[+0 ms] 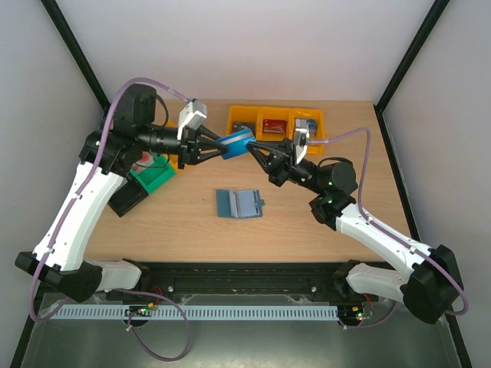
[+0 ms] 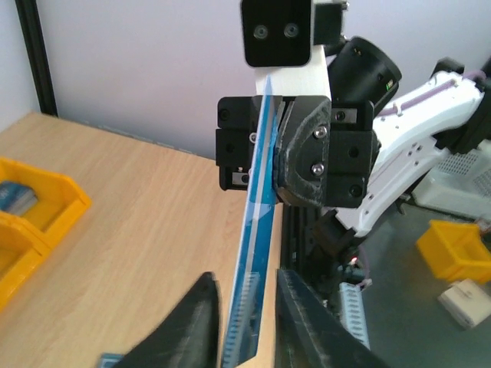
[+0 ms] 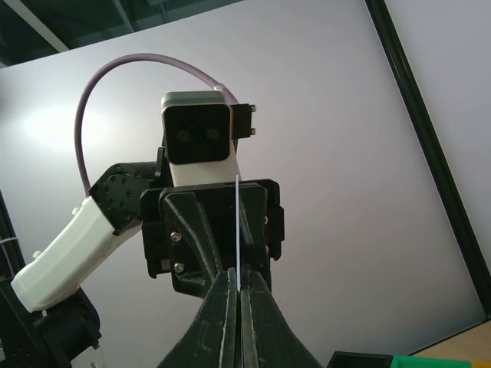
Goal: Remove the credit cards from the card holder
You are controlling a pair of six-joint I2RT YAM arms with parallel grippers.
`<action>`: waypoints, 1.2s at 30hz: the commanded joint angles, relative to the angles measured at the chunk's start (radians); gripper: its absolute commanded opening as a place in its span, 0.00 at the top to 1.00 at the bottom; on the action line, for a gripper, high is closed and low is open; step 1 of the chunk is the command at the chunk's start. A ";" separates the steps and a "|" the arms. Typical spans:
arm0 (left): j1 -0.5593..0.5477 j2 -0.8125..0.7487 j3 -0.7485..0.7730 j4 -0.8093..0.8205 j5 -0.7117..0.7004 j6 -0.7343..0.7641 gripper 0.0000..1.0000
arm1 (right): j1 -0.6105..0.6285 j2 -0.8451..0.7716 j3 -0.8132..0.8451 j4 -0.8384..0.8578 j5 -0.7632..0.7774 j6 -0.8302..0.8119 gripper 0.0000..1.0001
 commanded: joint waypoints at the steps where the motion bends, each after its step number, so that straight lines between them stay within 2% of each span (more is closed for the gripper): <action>1: 0.005 0.003 0.013 0.020 0.042 -0.009 0.88 | 0.006 0.000 0.019 0.059 -0.020 0.011 0.98; 2: 0.005 0.002 0.012 0.015 0.042 -0.001 0.95 | 0.006 -0.002 0.019 0.056 -0.018 0.008 0.98; 3: 0.005 0.001 0.013 0.004 0.039 0.007 0.97 | 0.006 -0.006 0.020 0.050 -0.016 0.002 0.98; 8: 0.005 -0.014 0.002 -0.044 0.010 0.069 0.98 | 0.006 -0.035 0.031 -0.053 0.036 -0.068 0.97; 9: 0.005 -0.017 -0.001 -0.049 -0.009 0.074 0.98 | 0.006 -0.049 0.036 -0.098 0.056 -0.101 0.89; 11: 0.005 -0.021 -0.011 -0.056 -0.076 0.082 0.98 | 0.005 -0.072 0.063 -0.240 0.110 -0.166 0.66; 12: 0.005 -0.023 -0.017 -0.056 -0.128 0.084 0.98 | 0.005 -0.085 0.078 -0.311 0.143 -0.201 0.59; 14: 0.005 -0.026 -0.033 -0.055 -0.241 0.090 0.98 | 0.003 -0.108 0.116 -0.438 0.205 -0.262 0.53; 18: -0.014 -0.041 -0.077 -0.059 -0.500 0.152 0.98 | -0.004 -0.118 0.218 -0.680 0.267 -0.344 0.48; 22: -0.056 -0.060 -0.140 -0.047 -0.798 0.251 0.98 | -0.014 -0.060 0.377 -0.922 0.332 -0.328 0.45; 26: -0.123 -0.065 -0.174 -0.052 -1.082 0.330 0.98 | -0.015 -0.027 0.429 -0.980 0.342 -0.270 0.44; 31: -0.320 -0.138 -0.199 -0.121 -1.468 0.533 0.98 | -0.015 -0.020 0.494 -1.059 0.346 -0.249 0.44; 33: -0.381 -0.193 -0.263 -0.052 -1.642 0.664 0.98 | -0.015 -0.018 0.502 -1.072 0.329 -0.242 0.43; 34: -0.398 -0.227 -0.315 0.035 -1.715 0.755 0.98 | -0.015 -0.018 0.506 -1.075 0.315 -0.242 0.43; 36: -0.418 -0.328 -0.467 0.326 -1.799 1.025 0.98 | -0.015 -0.020 0.506 -1.071 0.274 -0.246 0.41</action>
